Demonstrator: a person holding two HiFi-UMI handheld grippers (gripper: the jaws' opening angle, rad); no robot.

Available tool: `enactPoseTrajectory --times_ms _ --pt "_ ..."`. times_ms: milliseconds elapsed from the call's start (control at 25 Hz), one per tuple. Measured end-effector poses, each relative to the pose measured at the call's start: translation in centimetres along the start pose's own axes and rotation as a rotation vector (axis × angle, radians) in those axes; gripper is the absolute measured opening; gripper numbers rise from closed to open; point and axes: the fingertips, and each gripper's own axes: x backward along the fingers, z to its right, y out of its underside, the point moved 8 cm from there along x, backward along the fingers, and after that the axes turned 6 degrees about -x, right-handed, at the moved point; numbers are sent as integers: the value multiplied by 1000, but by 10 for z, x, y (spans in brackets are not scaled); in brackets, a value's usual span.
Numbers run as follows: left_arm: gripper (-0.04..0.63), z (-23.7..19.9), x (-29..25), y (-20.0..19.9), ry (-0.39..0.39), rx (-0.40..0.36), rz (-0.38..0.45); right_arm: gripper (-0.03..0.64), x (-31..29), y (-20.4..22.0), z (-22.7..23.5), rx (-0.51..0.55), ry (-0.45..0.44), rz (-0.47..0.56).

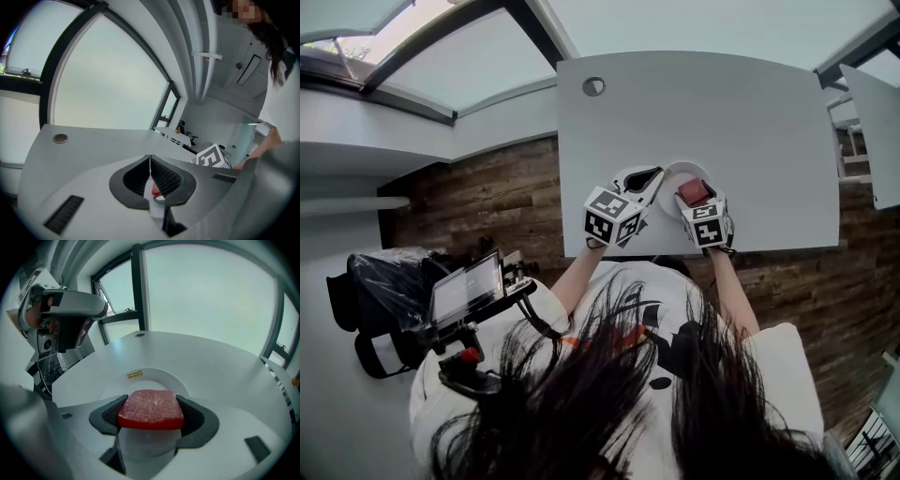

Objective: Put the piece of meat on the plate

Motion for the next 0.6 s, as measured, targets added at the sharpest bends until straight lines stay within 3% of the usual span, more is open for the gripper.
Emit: enactPoseTrajectory --times_ms 600 --pt "6 -2 0 -1 -3 -3 1 325 -3 -1 2 8 -25 10"
